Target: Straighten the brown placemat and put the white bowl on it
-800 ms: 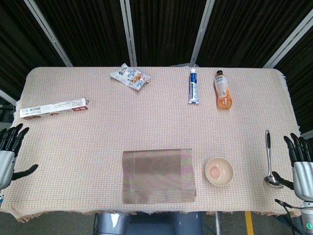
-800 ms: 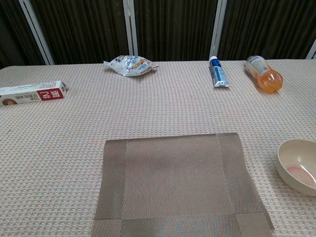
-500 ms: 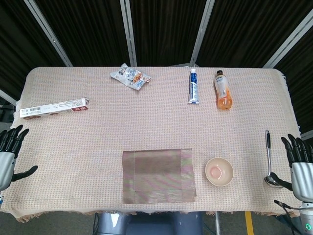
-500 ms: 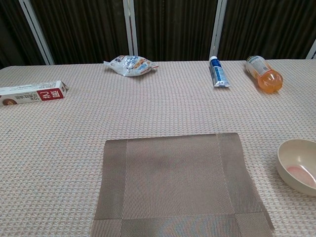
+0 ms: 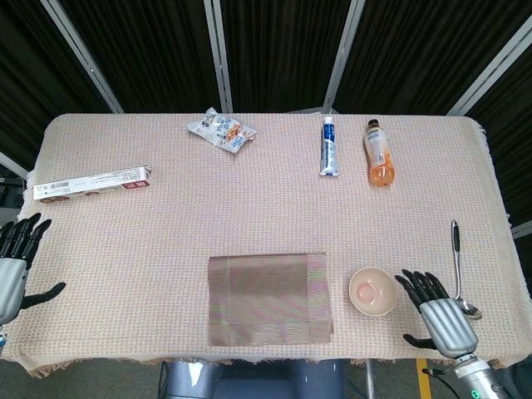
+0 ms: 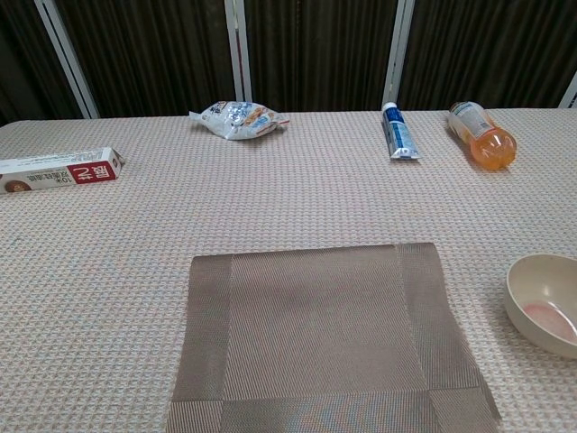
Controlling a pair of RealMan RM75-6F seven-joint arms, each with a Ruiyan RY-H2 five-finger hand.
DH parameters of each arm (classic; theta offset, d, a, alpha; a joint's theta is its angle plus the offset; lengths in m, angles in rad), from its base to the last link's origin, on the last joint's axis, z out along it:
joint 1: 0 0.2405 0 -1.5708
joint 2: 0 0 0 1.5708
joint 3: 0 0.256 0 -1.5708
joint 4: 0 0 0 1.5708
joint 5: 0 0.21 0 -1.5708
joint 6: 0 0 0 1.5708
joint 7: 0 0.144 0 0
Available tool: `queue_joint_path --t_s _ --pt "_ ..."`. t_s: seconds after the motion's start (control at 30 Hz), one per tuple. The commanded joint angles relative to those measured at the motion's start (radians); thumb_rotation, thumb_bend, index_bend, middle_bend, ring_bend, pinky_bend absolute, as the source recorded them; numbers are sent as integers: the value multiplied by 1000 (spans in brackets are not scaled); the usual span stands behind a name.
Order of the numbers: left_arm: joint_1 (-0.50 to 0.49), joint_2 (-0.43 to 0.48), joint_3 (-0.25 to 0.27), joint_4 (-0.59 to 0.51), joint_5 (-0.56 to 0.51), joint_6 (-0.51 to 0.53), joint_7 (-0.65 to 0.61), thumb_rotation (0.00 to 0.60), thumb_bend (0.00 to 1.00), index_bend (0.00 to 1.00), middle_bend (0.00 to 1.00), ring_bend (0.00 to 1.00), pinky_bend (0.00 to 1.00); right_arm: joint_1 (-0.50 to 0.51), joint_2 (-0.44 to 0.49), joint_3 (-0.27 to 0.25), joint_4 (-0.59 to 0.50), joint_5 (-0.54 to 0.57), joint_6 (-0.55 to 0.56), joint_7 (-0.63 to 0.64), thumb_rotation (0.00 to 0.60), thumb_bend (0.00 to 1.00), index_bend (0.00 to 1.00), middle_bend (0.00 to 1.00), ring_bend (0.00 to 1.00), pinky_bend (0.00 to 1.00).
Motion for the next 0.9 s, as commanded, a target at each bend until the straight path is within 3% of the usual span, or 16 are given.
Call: queue_joint_path --t_s 0.03,0.27,0.33,0.4,0.5,0.63,0.9 --pt "5 5 0 -2 -2 8 -6 600 0 0 0 0 0 18 -54 -3 33 19 -54 -60 600 0 138 0 0 0" --pt "15 14 3 -4 6 24 -14 600 0 0 0 0 0 30 -106 15 67 54 -87 -105 600 13 358 0 0 0" --pt "15 15 3 -4 3 24 -18 600 0 0 0 0 0 36 -124 21 82 62 -97 -119 600 77 418 0 0 0" --pt "15 15 1 -3 2 24 -19 600 0 0 0 0 0 38 -143 29 96 67 -95 -121 600 219 535 0 0 0" --pt "14 15 0 -3 2 24 -19 600 0 0 0 0 0 37 -176 44 124 68 -75 -126 600 316 687 0 0 0" --pt "13 14 0 -1 -1 20 -18 600 0 0 0 0 0 35 -219 62 169 51 -28 -111 600 344 757 0 0 0" --pt "13 14 0 -3 0 21 -16 600 0 0 0 0 0 35 -239 73 213 5 47 -46 600 346 771 0 0 0"
